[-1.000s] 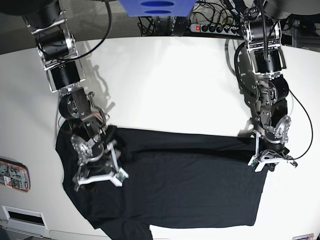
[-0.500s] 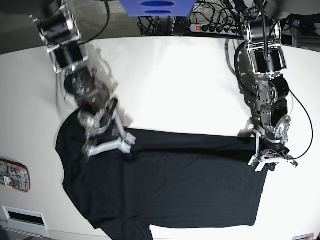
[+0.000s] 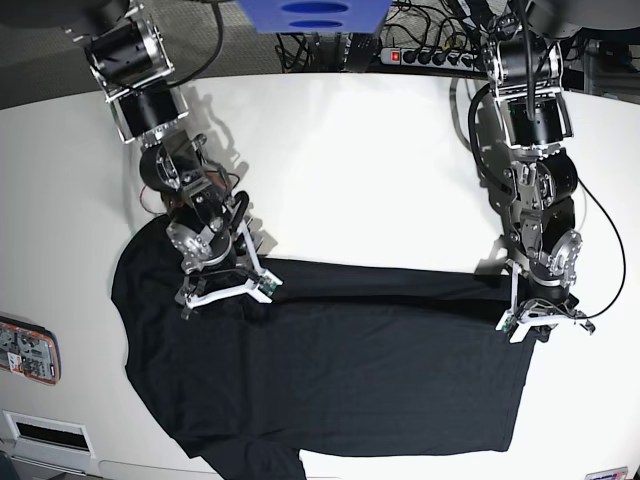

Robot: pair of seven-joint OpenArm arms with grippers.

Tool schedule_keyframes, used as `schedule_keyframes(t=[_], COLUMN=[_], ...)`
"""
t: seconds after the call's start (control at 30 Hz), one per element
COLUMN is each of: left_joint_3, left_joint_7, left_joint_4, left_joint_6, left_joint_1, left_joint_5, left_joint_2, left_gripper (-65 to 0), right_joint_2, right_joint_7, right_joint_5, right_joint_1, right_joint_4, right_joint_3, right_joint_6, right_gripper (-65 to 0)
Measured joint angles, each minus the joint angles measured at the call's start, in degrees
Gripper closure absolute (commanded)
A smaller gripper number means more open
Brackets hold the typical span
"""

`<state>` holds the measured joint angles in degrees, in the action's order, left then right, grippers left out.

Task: Fold the T-shirt properly
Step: 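Shift the right gripper along the held shirt edge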

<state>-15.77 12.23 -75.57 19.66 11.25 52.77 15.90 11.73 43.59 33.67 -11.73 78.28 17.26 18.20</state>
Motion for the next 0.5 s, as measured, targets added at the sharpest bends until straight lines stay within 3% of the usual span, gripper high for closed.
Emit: schedule_keyframes(t=[0.3,0.5], left_joint_3=[0.0,0.0], left_joint_7=[0.0,-0.1], left_joint_4=[0.0,2.4], left_joint_6=[0.0,-0.2], left_joint_1=[-0.3,-0.1], left_joint_5=[0.0,0.0], left_joint_2=[0.0,0.2], left_gripper=[0.0,0.0], right_joint_2=[-0.2,0.0], right_joint_7=[-1.3,-0.5], right_joint_5=[0.1,-0.1], right_joint_1=[-2.2,-1.4], right_joint_4=[-3.0,2.8], right_joint_3=[0.0,0.0], right_joint_6=[0.3,1.0], right_gripper=[-46.2,-46.1])
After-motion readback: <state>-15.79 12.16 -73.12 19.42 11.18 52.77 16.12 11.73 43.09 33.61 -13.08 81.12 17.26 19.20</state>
